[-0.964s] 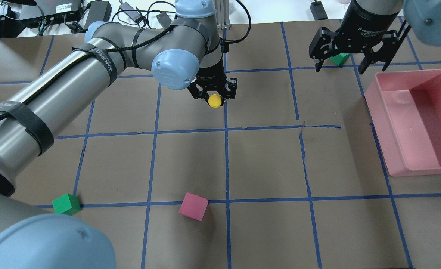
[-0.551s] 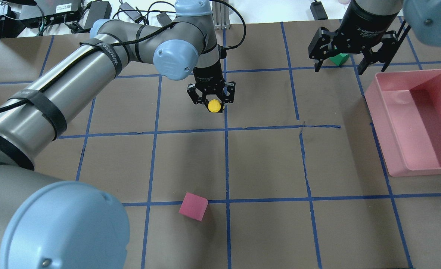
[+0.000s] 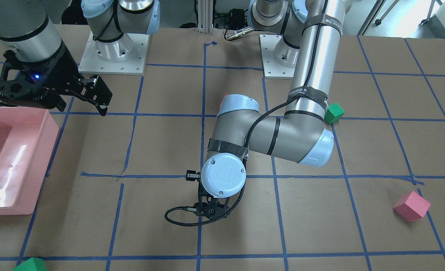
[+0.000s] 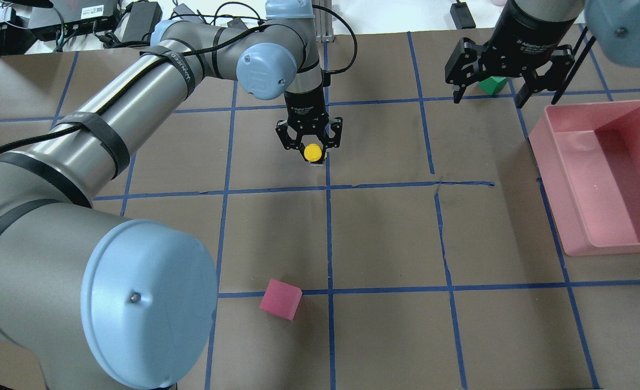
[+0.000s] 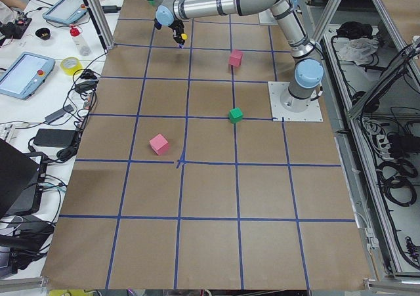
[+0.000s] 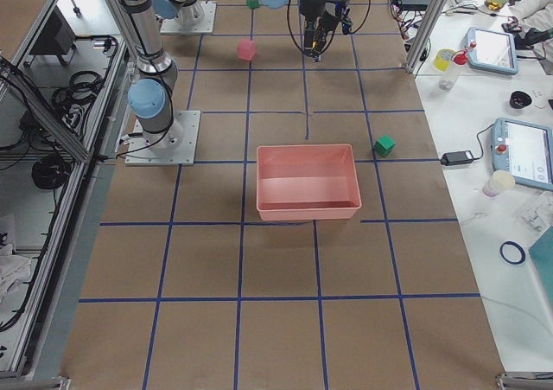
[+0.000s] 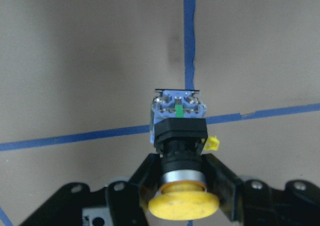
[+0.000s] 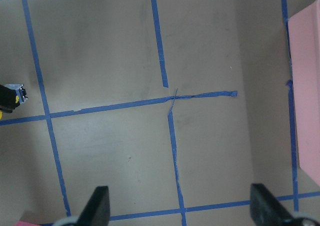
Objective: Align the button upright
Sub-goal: 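Lift the button with the left gripper and turn it cap-up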
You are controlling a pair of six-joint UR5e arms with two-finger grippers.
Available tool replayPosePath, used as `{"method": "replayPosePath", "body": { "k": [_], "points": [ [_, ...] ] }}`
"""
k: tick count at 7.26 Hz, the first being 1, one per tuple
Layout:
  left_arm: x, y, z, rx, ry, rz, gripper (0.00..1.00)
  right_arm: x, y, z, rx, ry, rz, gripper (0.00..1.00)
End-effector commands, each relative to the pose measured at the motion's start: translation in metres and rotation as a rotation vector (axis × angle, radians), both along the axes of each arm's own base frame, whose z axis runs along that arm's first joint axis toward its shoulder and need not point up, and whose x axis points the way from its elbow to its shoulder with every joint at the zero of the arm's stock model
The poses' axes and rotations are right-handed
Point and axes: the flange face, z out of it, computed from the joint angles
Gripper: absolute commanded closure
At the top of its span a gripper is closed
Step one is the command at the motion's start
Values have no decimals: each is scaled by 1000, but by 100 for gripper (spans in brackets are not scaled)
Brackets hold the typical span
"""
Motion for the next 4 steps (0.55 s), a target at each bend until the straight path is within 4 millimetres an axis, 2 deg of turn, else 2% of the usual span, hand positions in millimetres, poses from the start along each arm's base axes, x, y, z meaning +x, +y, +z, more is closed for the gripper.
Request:
{"method": "replayPosePath", "body": {
  "k": [1,2,3,4],
  "points": [
    [1,5,-18,35,-6,0,100,0,-1,-1,1,-1,0,0],
    [2,10,-26,53,-12,2,100,0,-1,-1,1,-1,1,0],
    [2,9,-22,47,-10,2,100,0,-1,-1,1,-1,1,0],
    [2,9,-21,47,-4,4,89,0,-1,-1,1,-1,0,0]
  ]
}}
